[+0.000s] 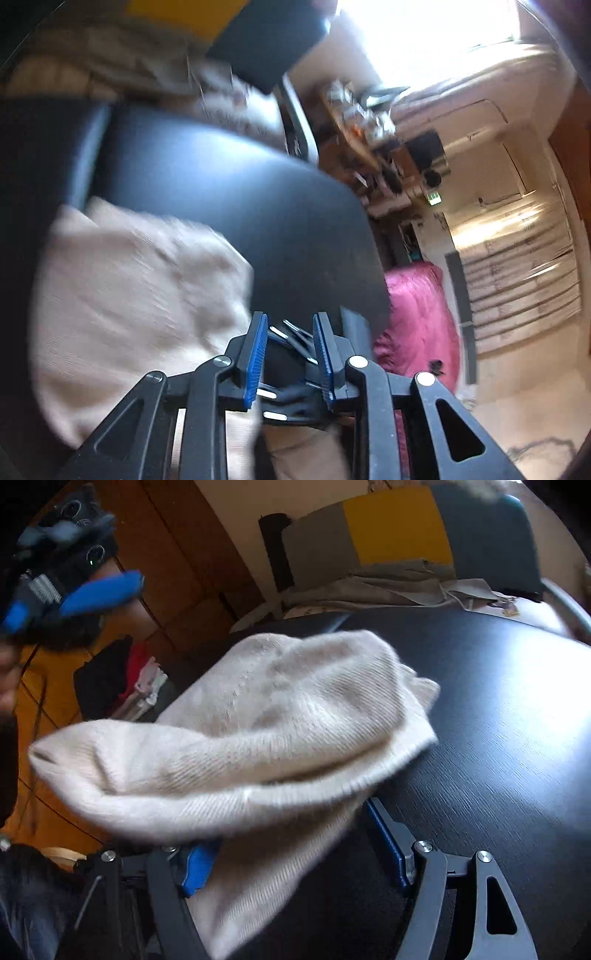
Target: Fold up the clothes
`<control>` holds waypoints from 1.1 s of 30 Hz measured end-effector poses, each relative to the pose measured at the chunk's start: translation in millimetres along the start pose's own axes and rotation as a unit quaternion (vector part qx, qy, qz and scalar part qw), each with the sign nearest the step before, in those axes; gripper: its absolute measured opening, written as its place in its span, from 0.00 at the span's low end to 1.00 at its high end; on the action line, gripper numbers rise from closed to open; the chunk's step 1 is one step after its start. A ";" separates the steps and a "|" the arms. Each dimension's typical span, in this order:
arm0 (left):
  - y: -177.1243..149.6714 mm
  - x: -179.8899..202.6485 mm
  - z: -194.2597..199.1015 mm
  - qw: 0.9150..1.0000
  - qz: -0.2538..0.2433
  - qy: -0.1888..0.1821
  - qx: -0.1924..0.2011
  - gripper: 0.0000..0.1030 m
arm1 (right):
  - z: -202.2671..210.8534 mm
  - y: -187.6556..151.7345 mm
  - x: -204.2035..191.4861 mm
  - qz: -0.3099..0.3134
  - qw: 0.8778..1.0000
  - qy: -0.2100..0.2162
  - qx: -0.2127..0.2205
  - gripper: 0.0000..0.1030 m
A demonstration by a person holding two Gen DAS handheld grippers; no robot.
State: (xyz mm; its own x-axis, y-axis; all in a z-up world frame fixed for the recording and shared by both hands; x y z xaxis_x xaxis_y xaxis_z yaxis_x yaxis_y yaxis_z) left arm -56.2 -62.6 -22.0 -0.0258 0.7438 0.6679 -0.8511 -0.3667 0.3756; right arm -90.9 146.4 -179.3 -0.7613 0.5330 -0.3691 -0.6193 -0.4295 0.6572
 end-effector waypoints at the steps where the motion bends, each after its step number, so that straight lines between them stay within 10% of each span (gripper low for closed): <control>1: -0.4 -12.5 10.9 0.999 -0.009 0.026 0.018 0.23 | 6.6 -6.7 0.4 -0.005 1.000 -0.004 -0.002 0.72; 6: -28.3 -89.5 46.7 0.979 -0.041 0.186 0.079 0.23 | 48.8 -30.9 18.0 -0.111 0.994 0.024 0.003 0.73; 9: -64.7 -123.3 49.3 0.970 -0.061 0.218 0.083 0.23 | 64.4 -35.9 1.0 -0.173 0.980 0.087 0.035 0.73; 19: -135.0 -119.0 46.6 0.972 -0.156 0.135 0.108 0.23 | 7.0 -43.7 -74.1 -0.219 0.964 0.149 -0.022 0.72; 20: -135.3 -115.8 43.1 0.972 -0.165 0.130 0.106 0.23 | 0.5 -44.1 -75.1 -0.218 0.965 0.140 -0.026 0.67; 22: -132.7 -113.3 34.5 0.973 -0.170 0.120 0.096 0.23 | -8.8 -40.5 -78.0 -0.205 0.974 0.089 -0.032 0.16; 23: -132.5 -112.9 31.2 0.974 -0.172 0.116 0.092 0.24 | -12.1 -37.8 -79.1 -0.197 0.978 0.060 -0.041 0.10; 33: -138.9 -122.2 19.6 0.978 -0.170 0.099 0.070 0.25 | 38.7 -34.0 -66.8 -0.163 0.986 -0.022 -0.035 0.32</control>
State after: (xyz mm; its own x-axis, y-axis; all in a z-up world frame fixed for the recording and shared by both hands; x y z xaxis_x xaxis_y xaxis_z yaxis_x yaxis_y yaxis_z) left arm 75.4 -113.5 -143.1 0.1338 0.9248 0.3561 -0.7481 -0.1414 0.6483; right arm -11.6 153.7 -151.5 -0.5117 0.6814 -0.5233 -0.8426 -0.2790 0.4606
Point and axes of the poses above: each gripper's, at about its wrist camera, not at the fingertips, and z roughly against the way its jaws point, x to its right, y to its top, the point moved 2 cm from there along -z, roughly the way its jaws point, and after that the axes turned 2 degrees about x, right-handed, at the moved point
